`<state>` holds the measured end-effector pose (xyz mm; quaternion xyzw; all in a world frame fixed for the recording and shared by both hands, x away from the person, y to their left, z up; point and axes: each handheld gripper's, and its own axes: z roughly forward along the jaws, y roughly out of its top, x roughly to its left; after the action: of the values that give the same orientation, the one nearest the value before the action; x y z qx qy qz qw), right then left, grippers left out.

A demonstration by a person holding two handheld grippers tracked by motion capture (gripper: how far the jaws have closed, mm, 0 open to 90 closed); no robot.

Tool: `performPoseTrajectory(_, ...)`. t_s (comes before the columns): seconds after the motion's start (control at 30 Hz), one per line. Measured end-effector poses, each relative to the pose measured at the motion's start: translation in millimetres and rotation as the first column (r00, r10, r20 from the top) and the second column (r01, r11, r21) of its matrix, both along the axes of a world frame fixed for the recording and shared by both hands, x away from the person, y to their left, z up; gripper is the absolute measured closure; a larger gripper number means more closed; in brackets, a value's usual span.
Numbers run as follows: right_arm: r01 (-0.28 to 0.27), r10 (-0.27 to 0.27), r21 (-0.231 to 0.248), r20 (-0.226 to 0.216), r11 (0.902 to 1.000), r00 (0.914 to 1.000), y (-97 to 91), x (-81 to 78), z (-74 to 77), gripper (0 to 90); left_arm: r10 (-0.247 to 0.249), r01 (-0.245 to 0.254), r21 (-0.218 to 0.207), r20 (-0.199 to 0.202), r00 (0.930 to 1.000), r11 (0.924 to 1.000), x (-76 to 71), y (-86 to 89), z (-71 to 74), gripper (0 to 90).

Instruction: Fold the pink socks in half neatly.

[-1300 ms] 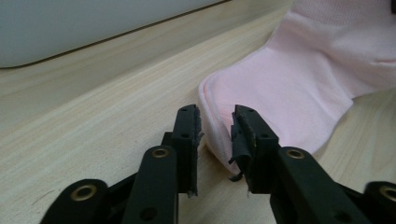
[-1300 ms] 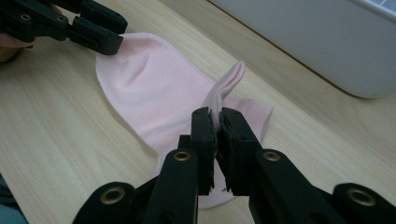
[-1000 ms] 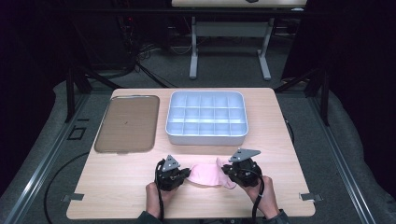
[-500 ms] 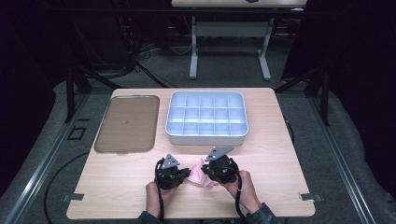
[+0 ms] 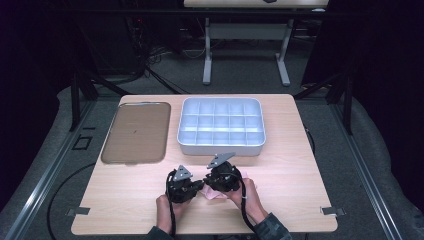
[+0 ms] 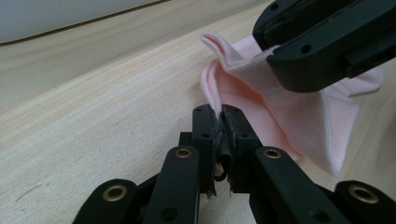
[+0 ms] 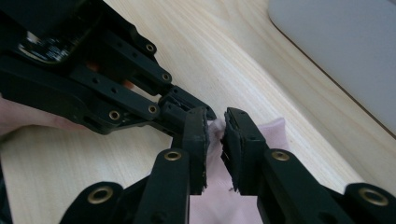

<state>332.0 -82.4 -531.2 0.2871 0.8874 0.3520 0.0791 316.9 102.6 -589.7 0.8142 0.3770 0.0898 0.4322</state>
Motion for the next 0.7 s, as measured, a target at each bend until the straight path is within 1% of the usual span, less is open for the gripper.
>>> performPoseTrajectory(0.03,-0.001,0.001,0.023,-0.008,0.9997,1.0,-2.4,0.8,0.7,69.1,0.0,0.0,0.0,0.0,1.0,1.0,0.0,0.0,0.0,84.2)
performPoseTrajectory(0.07,0.003,-0.003,0.048,-0.013,0.9989,0.9999,-5.6,1.4,1.9,65.2,0.0,0.0,0.0,-0.001,1.0,1.0,0.1,0.0,0.0,84.1)
performPoseTrajectory(0.1,0.005,-0.004,0.07,-0.011,0.9976,0.9999,-9.4,1.2,3.3,64.9,0.0,0.0,0.0,0.0,1.0,1.0,0.0,-0.1,0.0,84.0)
performPoseTrajectory(0.17,0.022,-0.022,0.095,-0.001,0.9953,0.9998,-18.3,0.4,7.1,63.3,0.004,-0.004,0.003,0.0,1.0,1.0,-0.1,-0.2,0.1,84.0)
performPoseTrajectory(0.2,0.03,-0.03,0.102,0.001,0.9943,0.9995,-23.0,0.5,8.8,63.4,0.005,-0.005,0.003,0.0,1.0,1.0,-0.2,-0.3,0.0,83.9)
performPoseTrajectory(0.23,0.03,-0.03,0.102,0.001,0.9943,0.9995,-23.0,0.5,8.8,63.4,0.005,-0.005,0.003,0.0,1.0,1.0,-0.2,-0.3,0.0,83.9)
performPoseTrajectory(0.27,0.041,-0.042,0.097,-0.001,0.9944,0.9991,-26.9,0.4,9.7,63.3,0.005,-0.005,0.004,0.001,1.0,1.0,-0.2,-0.3,0.1,83.9)
performPoseTrajectory(0.3,0.052,-0.052,0.08,-0.007,0.9954,0.9986,-29.9,0.1,9.8,63.3,0.005,-0.005,0.004,0.001,1.0,1.0,-0.1,-0.3,0.1,83.8)
performPoseTrajectory(0.33,0.06,-0.059,0.014,-0.009,0.9981,0.9982,-33.1,-1.9,6.1,62.7,0.005,-0.005,0.004,0.0,1.0,1.0,-0.1,-0.3,0.1,83.7)
performPoseTrajectory(0.37,0.06,-0.059,0.014,-0.009,0.9981,0.9982,-33.1,-1.9,6.1,62.7,0.005,-0.005,0.004,0.0,1.0,1.0,-0.1,-0.3,0.1,83.7)
performPoseTrajectory(0.4,0.059,-0.06,-0.05,-0.016,0.997,0.9981,-33.4,-5.8,-1.6,62.0,0.006,-0.006,0.003,-0.001,1.0,1.0,-0.1,-0.3,0.0,83.6)
performPoseTrajectory(0.47,0.04,-0.042,-0.086,-0.026,0.9955,0.9988,-32.3,-9.5,-10.8,60.4,0.007,-0.007,0.004,0.001,1.0,1.0,-0.2,-0.5,0.1,83.6)
performPoseTrajectory(0.5,0.04,-0.042,-0.086,-0.026,0.9955,0.9988,-32.3,-9.5,-10.8,60.4,0.007,-0.007,0.004,0.001,1.0,1.0,-0.2,-0.5,0.1,83.6)
performPoseTrajectory(0.53,0.032,-0.035,-0.112,-0.021,0.9931,0.9992,-30.8,-11.9,-19.7,58.6,0.008,-0.008,0.003,0.0,1.0,1.0,-0.4,-0.7,0.0,83.7)
performPoseTrajectory(0.57,0.032,-0.035,-0.112,-0.021,0.9931,0.9992,-30.8,-11.9,-19.7,58.6,0.008,-0.008,0.003,0.0,1.0,1.0,-0.4,-0.7,0.0,83.6)
performPoseTrajectory(0.6,0.029,-0.032,-0.12,-0.024,0.9923,0.9992,-31.2,-11.8,-26.1,57.2,0.006,-0.006,0.006,0.0,1.0,1.0,-0.1,-0.4,0.1,83.7)
performPoseTrajectory(0.7,0.025,-0.028,-0.128,-0.027,0.9915,0.9992,-32.9,-10.6,-29.3,55.9,0.008,-0.008,0.005,0.0,1.0,1.0,-0.1,-0.5,0.0,83.6)
